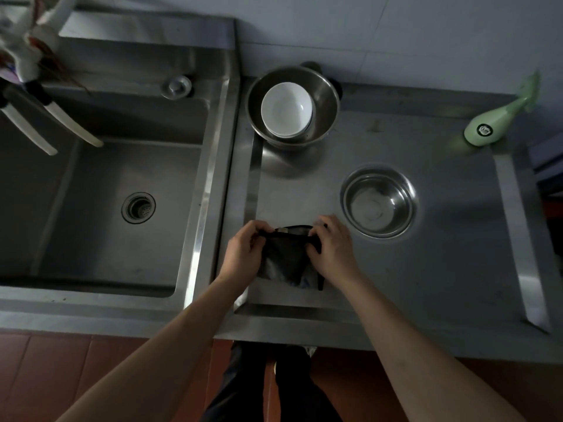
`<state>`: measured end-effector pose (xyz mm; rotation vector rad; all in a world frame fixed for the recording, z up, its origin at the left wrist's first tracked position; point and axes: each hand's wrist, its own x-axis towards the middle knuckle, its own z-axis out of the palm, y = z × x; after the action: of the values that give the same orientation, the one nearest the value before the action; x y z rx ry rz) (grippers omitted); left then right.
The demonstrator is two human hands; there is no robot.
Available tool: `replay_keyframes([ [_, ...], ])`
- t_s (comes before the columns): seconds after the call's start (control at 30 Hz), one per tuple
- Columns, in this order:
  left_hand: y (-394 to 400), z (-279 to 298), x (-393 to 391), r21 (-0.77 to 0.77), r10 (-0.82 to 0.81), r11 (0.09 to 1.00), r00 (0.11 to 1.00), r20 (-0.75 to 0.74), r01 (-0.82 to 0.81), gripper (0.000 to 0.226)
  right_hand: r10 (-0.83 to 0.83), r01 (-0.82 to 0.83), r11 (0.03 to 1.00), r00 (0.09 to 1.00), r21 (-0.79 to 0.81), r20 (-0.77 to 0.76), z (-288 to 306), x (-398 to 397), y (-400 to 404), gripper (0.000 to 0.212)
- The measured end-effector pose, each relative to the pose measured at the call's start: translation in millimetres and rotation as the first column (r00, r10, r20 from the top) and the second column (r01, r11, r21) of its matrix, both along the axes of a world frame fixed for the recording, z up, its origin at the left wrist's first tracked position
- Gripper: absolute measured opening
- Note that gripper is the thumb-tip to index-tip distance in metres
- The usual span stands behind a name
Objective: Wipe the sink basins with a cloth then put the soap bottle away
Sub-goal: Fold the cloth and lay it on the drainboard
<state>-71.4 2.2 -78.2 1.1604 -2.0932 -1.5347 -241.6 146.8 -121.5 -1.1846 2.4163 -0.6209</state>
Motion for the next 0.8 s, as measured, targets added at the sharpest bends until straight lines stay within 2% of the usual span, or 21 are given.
replay_keyframes([
  [0.13, -5, -3, 2, -0.023, 0.128, 0.992, 0.987, 0.093, -0.126, 0.032, -0.024, 0.021, 0.999, 0.998, -0.042, -0.061, 6, -7, 6, 0.023],
  [0.2, -6, -6, 2, -0.065, 0.143, 0.989, 0.977, 0.160, -0.134, 0.025, -0.043, 0.036, 0.997, 0.994, -0.073, -0.096, 8, -9, 5, 0.029],
  [0.27, -8, -11, 3, -0.094, 0.115, 0.991, 0.969, 0.221, -0.097, 0.027, -0.059, 0.054, 0.996, 0.996, -0.070, -0.066, 8, -11, 2, 0.035],
  [0.37, -9, -14, 5, -0.131, 0.059, 0.991, 0.966, 0.253, -0.026, 0.040, -0.112, 0.112, 0.993, 0.994, 0.023, 0.019, 5, -12, -5, 0.040],
  [0.53, 6, -8, 15, -0.178, 0.042, 0.984, 0.926, 0.375, 0.027, 0.044, -0.152, 0.145, 0.968, 0.988, 0.204, 0.021, -2, -8, -7, 0.049],
  [0.67, 24, -7, 22, -0.155, -0.034, 0.980, 0.867, 0.498, 0.128, 0.052, -0.200, 0.179, 0.961, 0.977, 0.210, 0.079, -10, -4, -13, 0.039],
  [0.8, 32, -8, 24, -0.122, -0.070, 0.979, 0.833, 0.548, 0.162, 0.062, -0.224, 0.214, 0.971, 0.970, 0.104, 0.097, -8, -2, -14, 0.026],
])
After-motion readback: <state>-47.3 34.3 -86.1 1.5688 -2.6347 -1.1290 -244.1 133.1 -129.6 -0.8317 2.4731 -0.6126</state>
